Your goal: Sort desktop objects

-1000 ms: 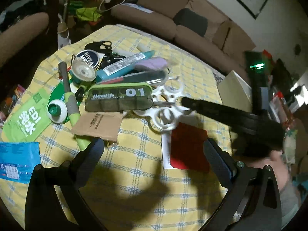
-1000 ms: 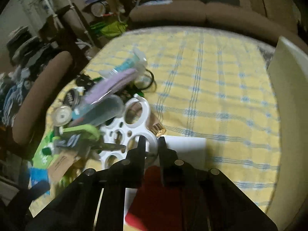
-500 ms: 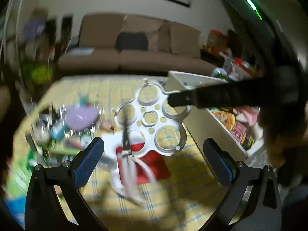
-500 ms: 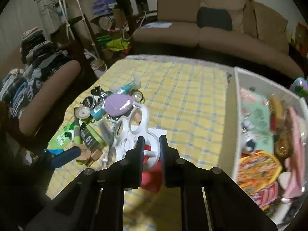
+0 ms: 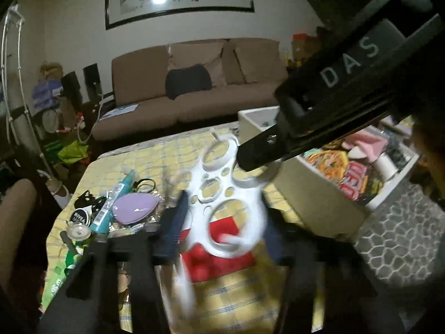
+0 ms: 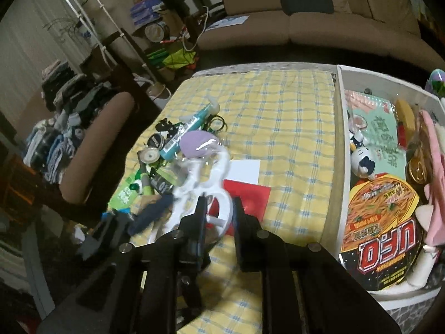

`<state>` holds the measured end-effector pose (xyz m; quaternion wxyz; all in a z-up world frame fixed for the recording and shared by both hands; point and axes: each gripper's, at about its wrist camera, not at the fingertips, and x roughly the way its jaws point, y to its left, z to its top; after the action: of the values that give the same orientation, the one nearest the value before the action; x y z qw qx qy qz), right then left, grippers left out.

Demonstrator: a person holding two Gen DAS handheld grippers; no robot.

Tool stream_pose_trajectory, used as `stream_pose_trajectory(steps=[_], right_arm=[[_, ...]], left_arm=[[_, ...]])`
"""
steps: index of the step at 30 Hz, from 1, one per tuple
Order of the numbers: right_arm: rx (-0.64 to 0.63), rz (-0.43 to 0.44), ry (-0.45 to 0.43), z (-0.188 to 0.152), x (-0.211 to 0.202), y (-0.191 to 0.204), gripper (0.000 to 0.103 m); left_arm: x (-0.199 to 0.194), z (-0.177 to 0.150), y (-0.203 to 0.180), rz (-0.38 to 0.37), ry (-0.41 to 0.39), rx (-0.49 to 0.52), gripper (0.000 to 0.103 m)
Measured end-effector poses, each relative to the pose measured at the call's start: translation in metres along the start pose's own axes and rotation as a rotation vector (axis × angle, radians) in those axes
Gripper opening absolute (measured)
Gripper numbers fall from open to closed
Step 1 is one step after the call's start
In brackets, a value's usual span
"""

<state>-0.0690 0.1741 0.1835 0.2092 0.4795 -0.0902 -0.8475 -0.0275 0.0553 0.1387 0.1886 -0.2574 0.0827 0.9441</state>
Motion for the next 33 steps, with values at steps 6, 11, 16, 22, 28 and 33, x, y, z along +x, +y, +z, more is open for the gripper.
stream_pose_trajectory(steps=[6,11,16,22,28,33], right_arm=[[0.023,0.13,-0.021,0.005,-0.007,0.006,0.024],[0.06,0.103,-0.074,0.003,-0.003,-0.009,0.044],[0.019,-0.011,-0.055,-0.019,0.017,-0.022,0.044],[0.028,0.014,-0.058,-0.06,0.016,-0.035,0.044],[0.099,0.009,-0.094,-0.102,-0.023,-0.056,0.044],[0.121,-0.01,-0.117,-0.114,-0.056,-0.076,0.044]], left_arm=[[0.009,-0.003,0.054,-0.36,0.001,-0.371,0.019],[0.038,-0.033,0.103,-0.369,0.117,-0.616,0.017],[0.035,-0.043,0.135,-0.285,0.152,-0.644,0.032],[0.047,-0.04,0.105,-0.299,0.22,-0.504,0.073],[0.053,-0.038,-0.005,-0.345,0.284,0.011,0.08],[0.056,-0.056,-0.072,-0.221,0.266,0.307,0.08]])
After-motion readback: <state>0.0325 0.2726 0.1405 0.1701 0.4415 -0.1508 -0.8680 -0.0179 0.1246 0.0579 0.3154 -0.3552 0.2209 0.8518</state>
